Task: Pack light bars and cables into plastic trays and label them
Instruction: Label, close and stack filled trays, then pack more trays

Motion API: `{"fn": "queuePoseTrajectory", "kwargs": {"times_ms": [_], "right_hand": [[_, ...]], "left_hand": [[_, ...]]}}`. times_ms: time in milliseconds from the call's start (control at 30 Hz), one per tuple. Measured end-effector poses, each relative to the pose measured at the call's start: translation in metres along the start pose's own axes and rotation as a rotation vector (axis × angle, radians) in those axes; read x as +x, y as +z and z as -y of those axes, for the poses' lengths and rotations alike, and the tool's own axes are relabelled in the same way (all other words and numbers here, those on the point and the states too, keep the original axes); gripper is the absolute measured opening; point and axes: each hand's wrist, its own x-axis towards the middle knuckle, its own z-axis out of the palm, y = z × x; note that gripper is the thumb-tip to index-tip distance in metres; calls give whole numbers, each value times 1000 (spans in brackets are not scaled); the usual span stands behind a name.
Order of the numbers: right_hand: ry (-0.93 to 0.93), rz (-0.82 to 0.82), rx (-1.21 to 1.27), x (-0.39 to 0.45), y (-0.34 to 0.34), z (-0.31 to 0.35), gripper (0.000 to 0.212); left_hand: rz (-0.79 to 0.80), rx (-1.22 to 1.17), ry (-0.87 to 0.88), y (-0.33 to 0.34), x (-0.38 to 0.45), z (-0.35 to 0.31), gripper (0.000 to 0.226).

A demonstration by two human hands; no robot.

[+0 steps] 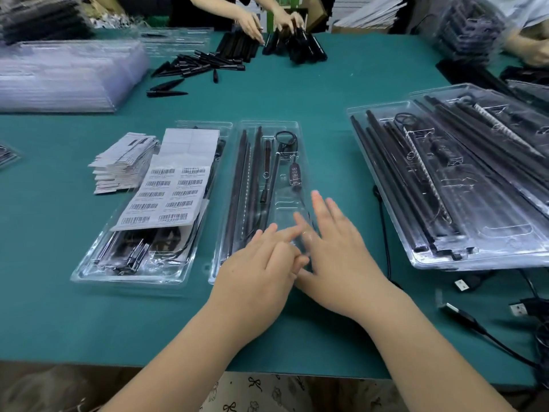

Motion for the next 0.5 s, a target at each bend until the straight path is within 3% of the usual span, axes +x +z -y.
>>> {"fn": "queuePoseTrajectory", "kwargs": {"times_ms": [100, 200, 333, 400, 500], "right_hand": [[49, 54, 29, 21, -3, 0, 82], [116, -36, -14, 51, -3, 0, 75], [103, -96, 60, 84, 0, 0, 78], [176, -103, 142, 95, 1, -6, 79], [209, -51, 42, 102, 6, -13, 72]], "left_hand": [[-47, 20, 20, -2, -1, -2, 36], [-93, 14, -14, -3, 2, -3, 46], [-123, -11, -6, -3, 1, -1, 44], [-109, -49, 39, -3, -3, -4, 43], [-140, -69, 50, -3, -6, -6, 37]]}}
